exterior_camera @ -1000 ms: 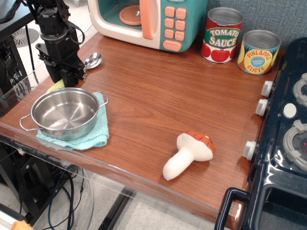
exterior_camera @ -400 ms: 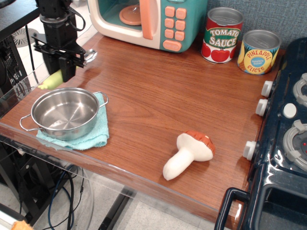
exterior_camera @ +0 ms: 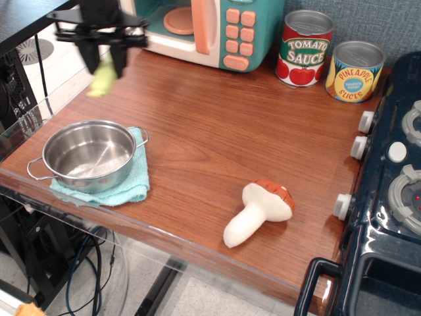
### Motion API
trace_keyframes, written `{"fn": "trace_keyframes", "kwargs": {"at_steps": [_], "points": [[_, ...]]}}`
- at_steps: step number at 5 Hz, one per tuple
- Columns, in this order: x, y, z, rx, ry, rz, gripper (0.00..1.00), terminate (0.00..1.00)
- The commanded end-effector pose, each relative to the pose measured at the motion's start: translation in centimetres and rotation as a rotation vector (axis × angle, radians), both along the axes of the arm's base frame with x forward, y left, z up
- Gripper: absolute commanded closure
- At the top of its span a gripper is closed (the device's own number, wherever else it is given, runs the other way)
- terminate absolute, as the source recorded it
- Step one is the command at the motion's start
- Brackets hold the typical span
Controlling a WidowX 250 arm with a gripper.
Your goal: PICK UP THE SPOON AND KEEP NEAR THE VESSEL
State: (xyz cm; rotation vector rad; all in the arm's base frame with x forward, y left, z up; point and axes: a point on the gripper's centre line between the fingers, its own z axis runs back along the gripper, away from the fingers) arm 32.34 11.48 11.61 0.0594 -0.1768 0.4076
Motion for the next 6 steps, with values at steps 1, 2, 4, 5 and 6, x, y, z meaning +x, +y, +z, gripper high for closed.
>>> {"fn": "trace_keyframes", "kwargs": {"at_steps": [1, 2, 4, 5, 6], "points": [[0.6, -9.0, 2.0, -0.100, -0.179, 0.113, 1.00, 0.00], [1.7, -12.2, 0.3, -0.118, -0.199, 0.130, 1.00, 0.00], [5.6, -16.6, -2.9, -0.171, -0.153, 0.025, 1.00, 0.00], [6.7, -17.6, -4.4, -0.191, -0.120, -0.010, 1.00, 0.00], [7.7, -18.3, -5.8, -0.203, -0.089, -0.043, 1.00, 0.00]]}}
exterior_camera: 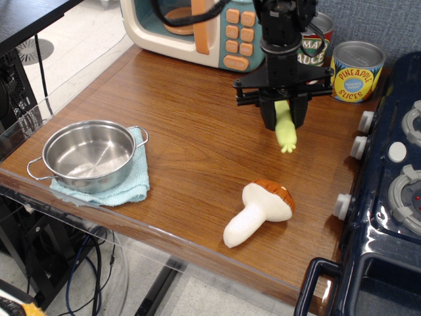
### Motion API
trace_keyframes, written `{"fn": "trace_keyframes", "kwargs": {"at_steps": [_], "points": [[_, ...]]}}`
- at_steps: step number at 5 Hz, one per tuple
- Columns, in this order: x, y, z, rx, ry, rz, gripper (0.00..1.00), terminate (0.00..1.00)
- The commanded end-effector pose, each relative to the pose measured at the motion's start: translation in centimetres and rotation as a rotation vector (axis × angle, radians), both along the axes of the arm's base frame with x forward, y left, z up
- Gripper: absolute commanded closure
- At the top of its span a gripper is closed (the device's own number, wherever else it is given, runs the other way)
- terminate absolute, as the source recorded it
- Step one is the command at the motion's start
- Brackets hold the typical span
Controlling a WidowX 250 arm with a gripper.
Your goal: PICK UP THE SPOON AND KEEP NEAR THE VESSEL
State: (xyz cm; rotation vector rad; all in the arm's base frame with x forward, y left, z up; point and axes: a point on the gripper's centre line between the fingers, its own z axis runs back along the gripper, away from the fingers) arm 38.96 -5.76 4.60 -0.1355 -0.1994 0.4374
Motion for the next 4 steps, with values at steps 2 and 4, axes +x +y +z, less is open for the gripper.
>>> {"fn": "trace_keyframes", "kwargs": {"at_steps": [2, 4], "points": [[1.1, -1.1, 0.3, -0.016, -0.017, -0.102, 1.00, 0.00], [1.0, -0.3, 1.0, -0.016, -0.016, -0.102, 0.00, 0.00]]}}
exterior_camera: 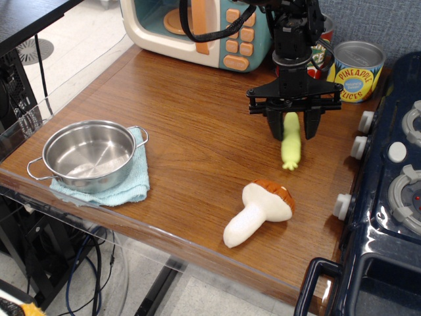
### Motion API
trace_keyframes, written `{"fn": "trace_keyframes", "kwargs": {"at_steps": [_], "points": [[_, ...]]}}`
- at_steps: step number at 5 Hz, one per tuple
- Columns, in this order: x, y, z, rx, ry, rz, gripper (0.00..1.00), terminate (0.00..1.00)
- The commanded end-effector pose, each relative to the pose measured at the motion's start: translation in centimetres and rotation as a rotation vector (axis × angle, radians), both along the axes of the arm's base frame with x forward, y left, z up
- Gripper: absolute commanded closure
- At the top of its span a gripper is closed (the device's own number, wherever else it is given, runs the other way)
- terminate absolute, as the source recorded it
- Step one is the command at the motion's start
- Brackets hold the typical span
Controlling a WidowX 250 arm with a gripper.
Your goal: PICK UP THE SPOON AND KEEP NEAR THE VESSEL
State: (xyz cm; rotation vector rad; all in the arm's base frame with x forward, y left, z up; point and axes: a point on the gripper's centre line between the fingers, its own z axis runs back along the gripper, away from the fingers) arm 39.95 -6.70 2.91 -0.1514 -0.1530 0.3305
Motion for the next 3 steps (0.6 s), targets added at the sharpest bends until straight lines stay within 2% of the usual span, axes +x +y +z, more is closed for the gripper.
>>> {"fn": "trace_keyframes", "kwargs": {"at_steps": [1, 3], "points": [[-0.2, 0.7, 3.0, -0.004, -0.048, 0.005, 0.00, 0.00], [-0.4, 0.9, 6.6, 0.018, -0.077, -0.025, 0.00, 0.00]]}}
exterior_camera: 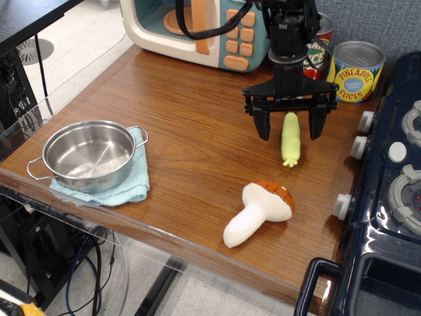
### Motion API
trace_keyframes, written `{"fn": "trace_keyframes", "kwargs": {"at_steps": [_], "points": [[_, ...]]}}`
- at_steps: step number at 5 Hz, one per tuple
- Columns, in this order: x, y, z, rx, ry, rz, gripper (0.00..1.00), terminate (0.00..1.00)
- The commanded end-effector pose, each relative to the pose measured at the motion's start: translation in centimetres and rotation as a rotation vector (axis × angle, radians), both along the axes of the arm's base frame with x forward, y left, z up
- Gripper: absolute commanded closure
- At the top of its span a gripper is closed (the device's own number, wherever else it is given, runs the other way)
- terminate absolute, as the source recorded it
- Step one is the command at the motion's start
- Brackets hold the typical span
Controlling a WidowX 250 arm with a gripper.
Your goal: PICK UP THE SPOON AND KEEP NEAR THE VESSEL
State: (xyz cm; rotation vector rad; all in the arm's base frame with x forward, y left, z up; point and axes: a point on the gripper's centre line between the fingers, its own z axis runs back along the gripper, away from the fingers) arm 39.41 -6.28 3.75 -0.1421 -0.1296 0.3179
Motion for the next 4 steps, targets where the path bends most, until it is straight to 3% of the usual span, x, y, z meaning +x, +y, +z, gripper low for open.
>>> {"fn": "trace_keyframes", "kwargs": {"at_steps": [1, 3, 4], "points": [[-1.09, 0.64, 7.30, 0.100, -0.156, -0.082, 0.00, 0.00], [-1.09, 0.64, 7.30, 0.100, -0.156, -0.082, 0.00, 0.00], [-1.09, 0.64, 7.30, 0.100, -0.156, -0.082, 0.00, 1.00]]}}
